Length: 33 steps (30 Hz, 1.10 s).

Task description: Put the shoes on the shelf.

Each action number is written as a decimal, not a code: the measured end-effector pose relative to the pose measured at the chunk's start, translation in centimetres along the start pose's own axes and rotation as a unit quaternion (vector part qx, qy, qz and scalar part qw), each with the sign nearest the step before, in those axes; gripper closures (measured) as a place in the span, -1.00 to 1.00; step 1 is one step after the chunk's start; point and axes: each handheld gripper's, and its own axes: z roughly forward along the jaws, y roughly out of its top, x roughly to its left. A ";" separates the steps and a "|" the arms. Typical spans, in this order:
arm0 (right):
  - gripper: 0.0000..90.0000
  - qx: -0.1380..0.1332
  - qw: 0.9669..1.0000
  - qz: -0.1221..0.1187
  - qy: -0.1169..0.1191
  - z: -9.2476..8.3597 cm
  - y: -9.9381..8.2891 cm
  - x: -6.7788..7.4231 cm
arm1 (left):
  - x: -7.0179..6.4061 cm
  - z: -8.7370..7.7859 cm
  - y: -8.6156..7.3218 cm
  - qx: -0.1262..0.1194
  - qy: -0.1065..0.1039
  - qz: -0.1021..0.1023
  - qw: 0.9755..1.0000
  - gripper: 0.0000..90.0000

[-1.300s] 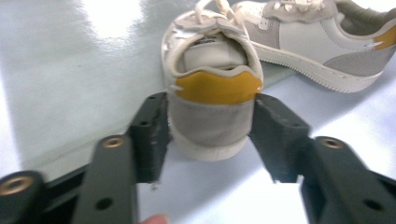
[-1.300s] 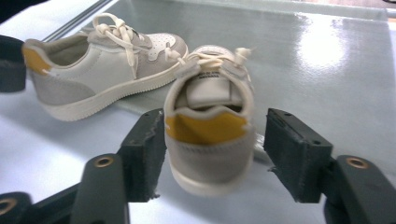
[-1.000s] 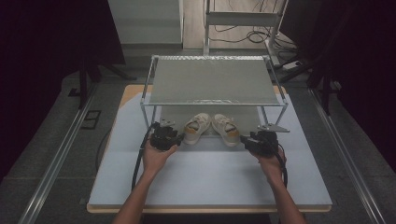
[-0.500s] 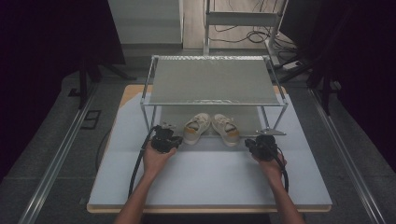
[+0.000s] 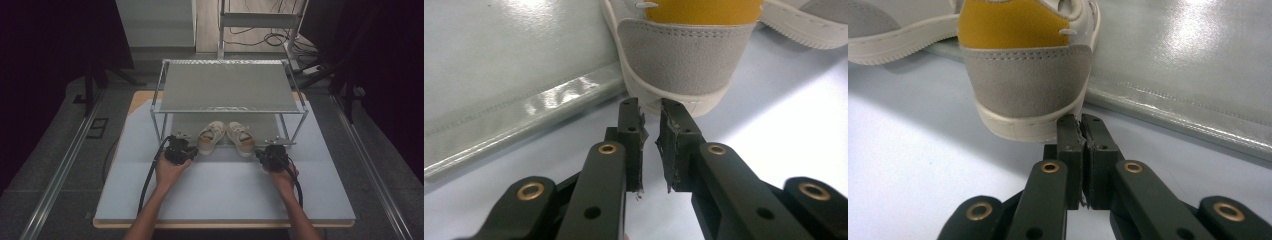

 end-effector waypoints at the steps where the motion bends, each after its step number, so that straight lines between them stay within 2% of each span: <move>1: 0.94 0.000 1.000 0.001 0.001 0.0 0.0 0.1 | -0.1 0.1 0.0 0.000 -0.003 0.000 1.000 0.76; 14: 0.95 -0.004 1.000 -0.009 0.027 1.0 0.5 2.0 | -2.2 1.5 0.9 0.002 -0.028 0.008 1.000 0.76; 20: 0.95 -0.009 1.000 -0.008 0.027 1.9 0.7 2.8 | -2.9 2.0 1.4 0.005 -0.036 0.019 0.999 0.76; 33: 0.96 -0.012 0.999 -0.005 0.029 2.2 0.8 3.0 | -3.0 2.4 2.0 0.010 -0.034 0.022 0.999 0.74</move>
